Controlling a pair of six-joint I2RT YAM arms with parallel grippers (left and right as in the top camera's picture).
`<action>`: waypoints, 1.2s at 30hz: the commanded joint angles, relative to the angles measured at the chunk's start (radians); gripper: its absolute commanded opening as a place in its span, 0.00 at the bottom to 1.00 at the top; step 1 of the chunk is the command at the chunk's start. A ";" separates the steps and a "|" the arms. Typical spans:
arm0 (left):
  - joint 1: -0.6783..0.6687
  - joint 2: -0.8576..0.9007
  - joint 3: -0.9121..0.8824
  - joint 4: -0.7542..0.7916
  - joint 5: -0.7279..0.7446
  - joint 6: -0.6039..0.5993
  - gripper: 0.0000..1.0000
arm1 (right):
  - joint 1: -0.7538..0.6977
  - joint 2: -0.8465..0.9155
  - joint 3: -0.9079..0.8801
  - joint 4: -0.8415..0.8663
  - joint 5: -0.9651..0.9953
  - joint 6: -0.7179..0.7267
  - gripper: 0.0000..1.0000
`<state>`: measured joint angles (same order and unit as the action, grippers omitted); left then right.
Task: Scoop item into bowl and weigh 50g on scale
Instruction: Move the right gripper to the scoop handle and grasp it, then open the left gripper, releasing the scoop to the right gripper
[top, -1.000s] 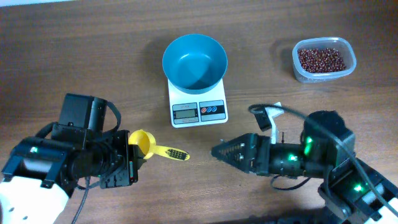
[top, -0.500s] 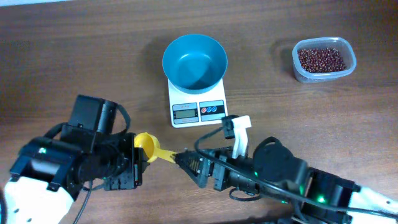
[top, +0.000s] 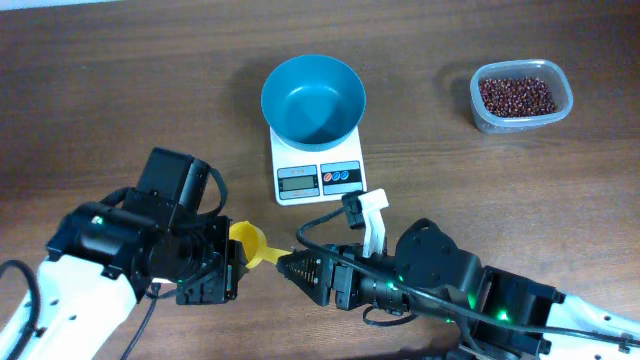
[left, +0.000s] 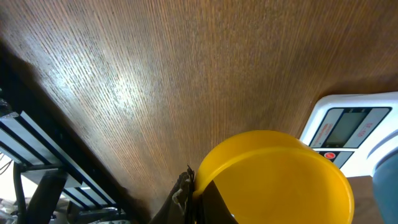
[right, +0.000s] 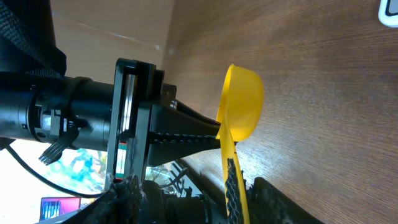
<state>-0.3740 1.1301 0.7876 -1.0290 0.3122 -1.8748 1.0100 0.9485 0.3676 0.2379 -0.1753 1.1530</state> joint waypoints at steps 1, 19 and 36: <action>-0.006 0.011 0.006 0.004 0.025 0.006 0.00 | 0.006 0.033 0.013 0.006 -0.001 0.008 0.58; -0.006 0.011 0.006 0.003 0.024 0.009 0.00 | 0.006 0.155 0.013 0.104 0.058 0.068 0.41; -0.052 0.012 0.006 0.026 0.021 0.008 0.00 | 0.006 0.155 0.013 0.112 0.025 0.114 0.28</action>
<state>-0.4198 1.1374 0.7876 -1.0042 0.3256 -1.8740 1.0100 1.0988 0.3679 0.3454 -0.1398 1.2617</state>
